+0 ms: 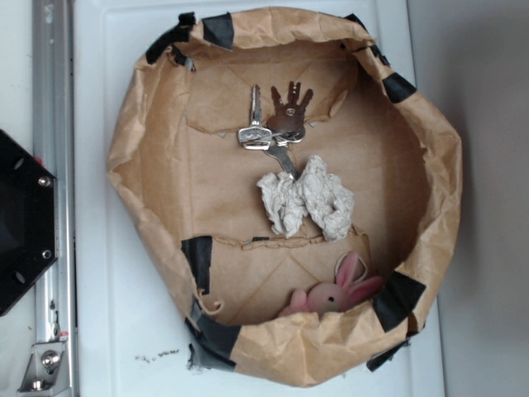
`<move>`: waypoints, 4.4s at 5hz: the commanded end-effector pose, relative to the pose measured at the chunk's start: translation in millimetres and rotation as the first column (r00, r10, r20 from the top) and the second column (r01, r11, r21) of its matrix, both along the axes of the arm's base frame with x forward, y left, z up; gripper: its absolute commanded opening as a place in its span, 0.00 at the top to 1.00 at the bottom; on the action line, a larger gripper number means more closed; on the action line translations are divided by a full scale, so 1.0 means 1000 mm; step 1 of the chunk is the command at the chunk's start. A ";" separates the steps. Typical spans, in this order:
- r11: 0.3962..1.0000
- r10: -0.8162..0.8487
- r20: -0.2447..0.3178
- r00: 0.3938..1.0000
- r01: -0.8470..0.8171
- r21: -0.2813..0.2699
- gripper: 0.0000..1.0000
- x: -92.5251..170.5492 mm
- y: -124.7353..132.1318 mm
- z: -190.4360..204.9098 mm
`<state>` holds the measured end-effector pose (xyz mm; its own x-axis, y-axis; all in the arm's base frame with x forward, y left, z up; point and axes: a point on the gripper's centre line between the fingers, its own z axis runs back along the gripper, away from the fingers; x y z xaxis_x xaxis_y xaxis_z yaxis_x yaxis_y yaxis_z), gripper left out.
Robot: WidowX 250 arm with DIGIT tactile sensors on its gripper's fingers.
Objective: Grab the silver keys.
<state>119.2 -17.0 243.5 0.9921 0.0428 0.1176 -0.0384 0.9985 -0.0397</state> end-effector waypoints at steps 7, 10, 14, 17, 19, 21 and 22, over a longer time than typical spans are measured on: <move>0.934 0.358 0.152 0.921 -0.352 -0.063 0.00 0.107 0.073 -0.106; 0.934 0.358 0.152 0.921 -0.352 -0.063 0.00 0.107 0.073 -0.106; 0.905 0.420 0.185 0.888 -0.425 -0.017 0.00 0.140 0.059 -0.144; 0.896 0.426 0.172 0.888 -0.440 0.054 0.00 0.138 0.108 -0.148; 0.898 0.416 0.191 0.889 -0.435 0.066 0.00 0.169 0.109 -0.154; 0.917 0.374 0.201 0.906 -0.393 0.067 0.00 0.171 0.104 -0.163; 0.933 0.338 0.172 0.925 -0.354 0.069 0.00 0.164 0.100 -0.169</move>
<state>277.9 81.1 62.0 0.8938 0.3768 0.2433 -0.3936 0.9190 0.0230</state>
